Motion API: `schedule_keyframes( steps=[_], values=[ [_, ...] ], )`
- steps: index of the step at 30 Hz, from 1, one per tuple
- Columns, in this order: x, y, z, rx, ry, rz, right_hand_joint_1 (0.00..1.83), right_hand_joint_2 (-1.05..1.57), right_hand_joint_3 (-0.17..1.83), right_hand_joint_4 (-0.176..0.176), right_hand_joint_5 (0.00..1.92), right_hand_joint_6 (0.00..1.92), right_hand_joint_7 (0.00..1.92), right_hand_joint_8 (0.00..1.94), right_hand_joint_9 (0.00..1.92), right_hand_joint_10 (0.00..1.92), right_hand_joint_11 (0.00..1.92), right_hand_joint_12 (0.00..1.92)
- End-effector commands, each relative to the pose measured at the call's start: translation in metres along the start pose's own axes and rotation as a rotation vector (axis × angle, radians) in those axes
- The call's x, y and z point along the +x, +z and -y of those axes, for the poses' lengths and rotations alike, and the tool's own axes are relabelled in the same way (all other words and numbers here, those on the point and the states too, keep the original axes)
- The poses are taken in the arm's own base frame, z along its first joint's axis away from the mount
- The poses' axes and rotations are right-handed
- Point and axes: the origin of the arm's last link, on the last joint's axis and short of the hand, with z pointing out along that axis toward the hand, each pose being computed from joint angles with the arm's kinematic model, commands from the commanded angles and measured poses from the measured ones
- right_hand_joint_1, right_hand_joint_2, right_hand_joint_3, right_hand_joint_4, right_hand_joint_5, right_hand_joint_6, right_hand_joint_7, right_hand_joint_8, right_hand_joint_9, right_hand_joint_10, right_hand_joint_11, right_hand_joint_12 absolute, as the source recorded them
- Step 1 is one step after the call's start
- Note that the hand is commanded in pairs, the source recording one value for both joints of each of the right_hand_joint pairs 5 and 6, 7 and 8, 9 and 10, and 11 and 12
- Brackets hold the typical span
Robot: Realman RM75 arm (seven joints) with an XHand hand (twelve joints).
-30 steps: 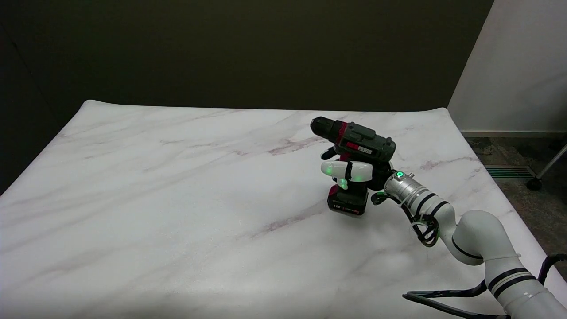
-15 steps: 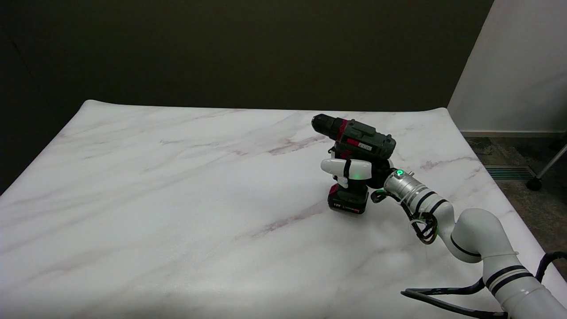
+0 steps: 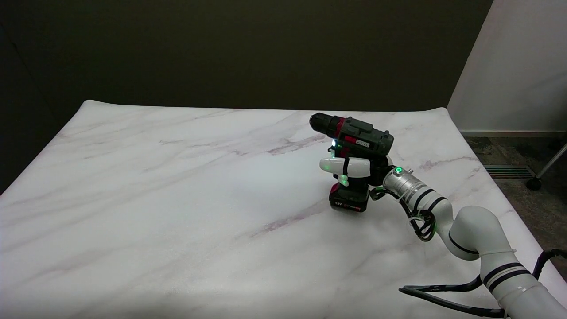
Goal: Turn on the power screwdriver.
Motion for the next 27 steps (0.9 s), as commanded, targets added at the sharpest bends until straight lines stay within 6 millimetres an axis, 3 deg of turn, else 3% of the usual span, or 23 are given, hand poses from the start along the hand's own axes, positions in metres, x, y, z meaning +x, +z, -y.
schedule_keyframes(
  steps=[1,11,27],
  values=[
    [0.001,0.005,0.02,0.057,-0.001,-0.004,1.27,1.51,0.19,0.016,1.92,1.92,1.92,1.92,1.92,1.92,1.92,1.92],
    [-0.009,0.009,0.06,0.183,0.06,0.084,1.26,1.53,0.22,0.018,1.92,1.92,1.92,1.92,1.92,1.92,1.92,1.92],
    [-0.033,0.003,0.085,0.28,0.199,0.255,1.37,1.39,0.22,0.018,1.92,1.92,1.92,1.92,1.92,1.92,1.92,1.92]
  ],
)
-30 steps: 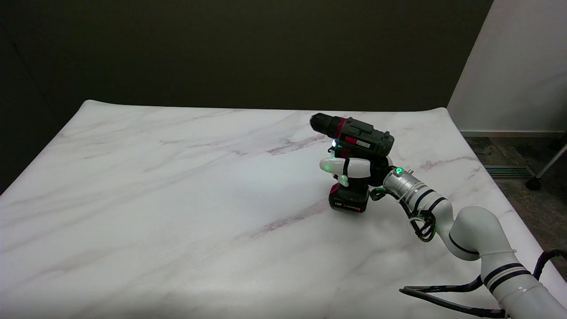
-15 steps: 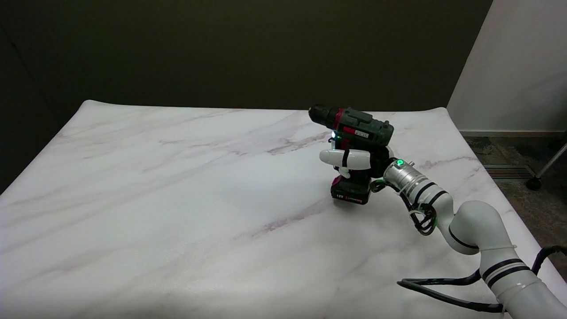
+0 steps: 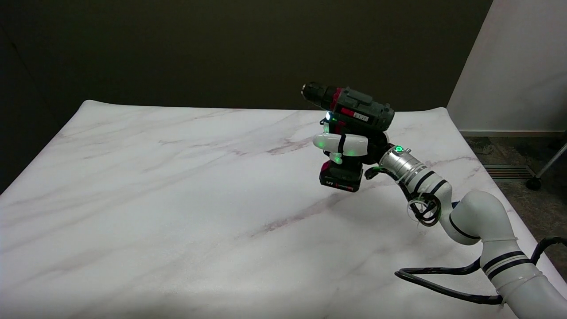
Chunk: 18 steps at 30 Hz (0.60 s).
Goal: Turn on the power screwdriver.
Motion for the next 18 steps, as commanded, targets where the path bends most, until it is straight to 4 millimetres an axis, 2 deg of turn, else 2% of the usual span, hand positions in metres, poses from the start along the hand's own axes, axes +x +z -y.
schedule_keyframes(
  steps=[1,5,13,18],
  values=[
    [-0.023,0.004,0.032,0.123,0.143,0.16,1.38,1.38,0.22,0.018,1.92,1.92,1.92,1.92,1.92,1.92,1.92,1.92],
    [-0.024,0.007,0.04,0.142,0.135,0.181,1.4,1.34,0.22,0.017,1.92,1.92,1.92,1.92,1.92,1.92,1.92,1.92],
    [-0.033,0.015,0.051,0.186,0.221,0.253,1.44,1.28,0.23,0.014,1.92,1.92,1.92,1.92,1.92,1.92,1.92,1.92],
    [-0.031,0.015,0.06,0.227,0.298,0.29,1.47,1.21,0.23,0.015,1.92,1.92,1.92,1.92,1.92,1.92,1.92,1.92]
  ],
)
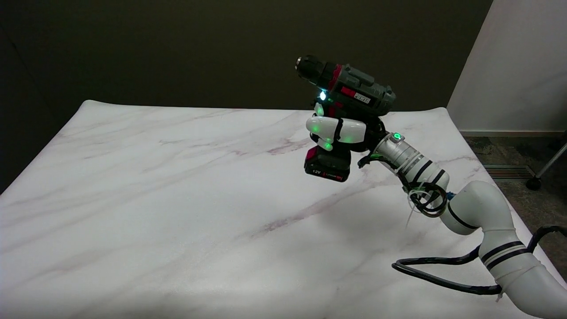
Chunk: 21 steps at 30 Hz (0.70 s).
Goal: Turn on the power screwdriver.
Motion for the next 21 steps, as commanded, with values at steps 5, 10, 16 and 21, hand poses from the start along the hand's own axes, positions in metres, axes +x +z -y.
schedule_keyframes(
  steps=[5,10,16,21],
  values=[
    [-0.0148,0.0121,0.0292,0.169,0.289,0.189,1.52,1.11,0.24,0.013,1.92,1.92,1.92,1.92,1.92,1.92,1.92,1.92],
    [-0.0161,0.0123,0.0315,0.181,0.307,0.206,1.53,1.08,0.24,0.012,1.92,1.92,1.92,1.92,1.92,1.92,1.92,1.92],
    [-0.0182,0.0116,0.0317,0.219,0.407,0.243,1.54,1.02,0.25,0.011,1.92,1.92,1.92,1.92,1.92,1.92,1.92,1.92],
    [-0.0182,0.0102,0.0268,0.211,0.419,0.242,1.56,0.98,0.26,0.01,1.92,1.92,1.92,1.92,1.92,1.92,1.92,1.92]
  ],
)
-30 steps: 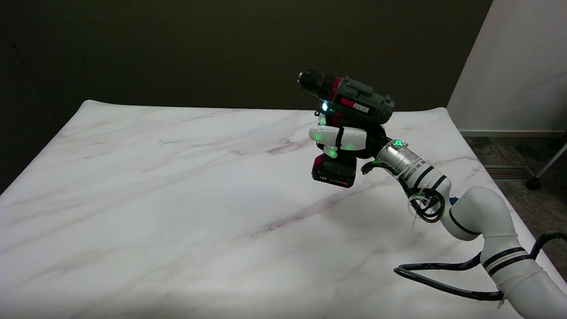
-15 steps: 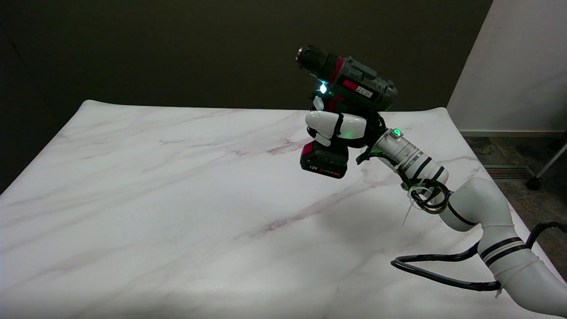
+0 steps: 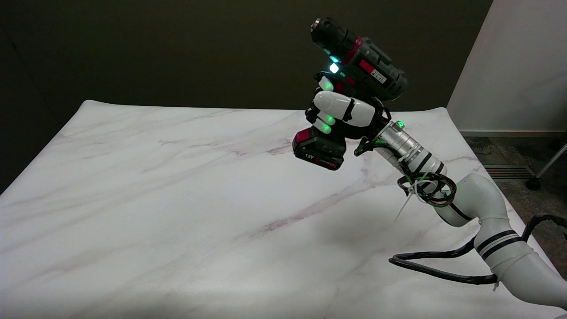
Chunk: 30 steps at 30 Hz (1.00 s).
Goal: Turn on the power screwdriver.
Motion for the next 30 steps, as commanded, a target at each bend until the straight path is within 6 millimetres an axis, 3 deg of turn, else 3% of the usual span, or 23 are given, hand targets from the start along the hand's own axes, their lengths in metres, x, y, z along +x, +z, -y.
schedule_keyframes(
  steps=[1,12,30],
  values=[
    [-0.005,-0.001,0.0,0.076,0.176,0.081,1.56,0.98,0.26,0.01,1.92,1.92,1.92,1.92,1.92,1.92,1.92,1.92],
    [-0.004,-0.018,-0.019,0.101,0.243,0.083,1.57,0.94,0.26,0.009,1.92,1.92,1.92,1.92,1.92,1.92,1.92,1.92],
    [-0.004,-0.022,-0.023,0.093,0.274,0.08,1.56,0.96,0.27,0.01,1.92,1.92,1.92,1.92,1.92,1.92,1.92,1.92]
  ],
)
